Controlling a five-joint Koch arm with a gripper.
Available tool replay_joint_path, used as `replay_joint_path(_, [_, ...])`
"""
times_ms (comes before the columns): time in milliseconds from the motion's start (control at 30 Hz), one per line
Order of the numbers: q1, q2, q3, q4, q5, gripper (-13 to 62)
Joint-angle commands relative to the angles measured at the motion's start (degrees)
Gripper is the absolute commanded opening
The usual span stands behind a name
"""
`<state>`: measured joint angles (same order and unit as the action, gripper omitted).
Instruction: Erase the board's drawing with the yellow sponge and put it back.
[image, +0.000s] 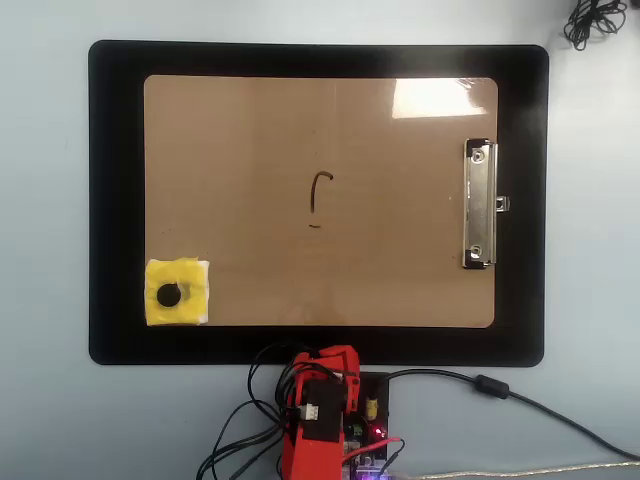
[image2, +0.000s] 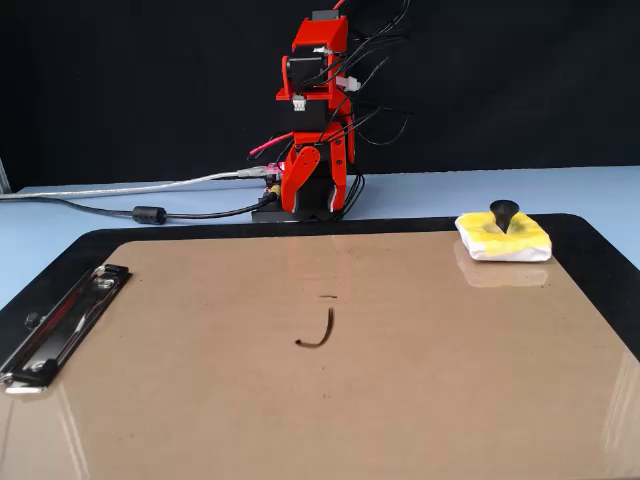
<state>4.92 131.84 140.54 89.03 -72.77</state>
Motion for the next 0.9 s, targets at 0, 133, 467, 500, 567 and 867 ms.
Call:
replay_joint_path(0, [0.2, 2.8, 1.3, 3.6, -0.1, 34.5])
replay_joint_path(133, [0.2, 2.8, 1.3, 3.5, 0.0, 34.5])
replay_joint_path(467, [0.2, 2.8, -2.4, 3.4, -0.3, 34.1])
replay_joint_path(500, [0.2, 2.8, -5.1, 3.4, -0.3, 33.9])
replay_joint_path(567, [-0.6, 2.7, -13.1, 3.0, -1.1, 33.7])
replay_joint_path(867, [-53.0, 0.4, -22.9, -35.2, -39.4, 32.9])
